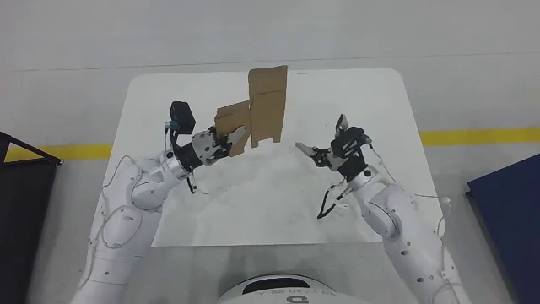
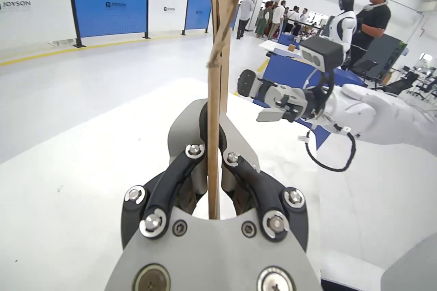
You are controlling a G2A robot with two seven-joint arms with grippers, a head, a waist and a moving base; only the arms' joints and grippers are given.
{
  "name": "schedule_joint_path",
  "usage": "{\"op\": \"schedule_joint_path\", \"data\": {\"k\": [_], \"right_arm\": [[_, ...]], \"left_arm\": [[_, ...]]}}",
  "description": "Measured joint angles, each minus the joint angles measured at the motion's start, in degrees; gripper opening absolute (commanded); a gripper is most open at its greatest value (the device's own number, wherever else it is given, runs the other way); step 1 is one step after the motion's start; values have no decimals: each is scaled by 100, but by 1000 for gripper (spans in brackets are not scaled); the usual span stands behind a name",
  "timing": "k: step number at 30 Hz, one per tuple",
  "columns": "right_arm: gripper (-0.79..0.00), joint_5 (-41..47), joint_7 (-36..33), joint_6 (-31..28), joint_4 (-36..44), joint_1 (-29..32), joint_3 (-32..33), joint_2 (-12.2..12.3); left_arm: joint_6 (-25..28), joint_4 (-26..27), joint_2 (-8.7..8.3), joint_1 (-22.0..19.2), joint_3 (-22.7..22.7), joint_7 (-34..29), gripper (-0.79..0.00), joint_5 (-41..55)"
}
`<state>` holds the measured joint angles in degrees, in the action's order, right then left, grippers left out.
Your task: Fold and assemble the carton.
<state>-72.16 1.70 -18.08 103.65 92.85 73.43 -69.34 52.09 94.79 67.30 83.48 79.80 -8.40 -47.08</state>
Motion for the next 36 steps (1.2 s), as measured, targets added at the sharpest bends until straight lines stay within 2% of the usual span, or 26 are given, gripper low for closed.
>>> {"op": "schedule_joint_path", "data": {"k": [4, 6, 9, 16, 19, 21, 24, 26, 28, 29, 36], "right_arm": [[-200, 529, -176, -508, -218, -278, -67, -8], [-274, 830, -259, -913, -337, -412, -77, 0], [-329, 1138, -395, -1372, -457, -535, -79, 16], [-262, 1738, -610, -2185, -644, -729, -238, 34], [-197, 2015, -696, -2485, -756, -831, -275, 43], [-172, 1935, -759, -2334, -783, -869, -211, 52], [-197, 1774, -696, -1780, -794, -856, -195, 39], [-188, 1866, -629, -1677, -849, -864, -165, 37], [-145, 2005, -578, -1735, -883, -857, -100, 47], [-80, 2072, -561, -1786, -886, -846, -73, 52], [-58, 2660, -728, -2579, -866, -871, -110, 91]], "left_arm": [[279, -55, -42, -65, -45, -289, -785, 211], [360, -76, -65, -79, -32, -381, -785, 372], [442, -93, -101, -82, -12, -536, -785, 546], [465, -110, -154, -94, -96, -806, -785, 772], [443, -125, -173, -129, -125, -879, -785, 833], [409, -131, -185, -152, -112, -877, -785, 869], [362, -123, -204, -161, -60, -831, -785, 894], [336, -116, -216, -156, -29, -808, -785, 883], [302, -114, -228, -144, -9, -799, -785, 849], [291, -114, -233, -140, -9, -801, -785, 838], [230, -129, -256, -171, -135, -872, -785, 814]]}}
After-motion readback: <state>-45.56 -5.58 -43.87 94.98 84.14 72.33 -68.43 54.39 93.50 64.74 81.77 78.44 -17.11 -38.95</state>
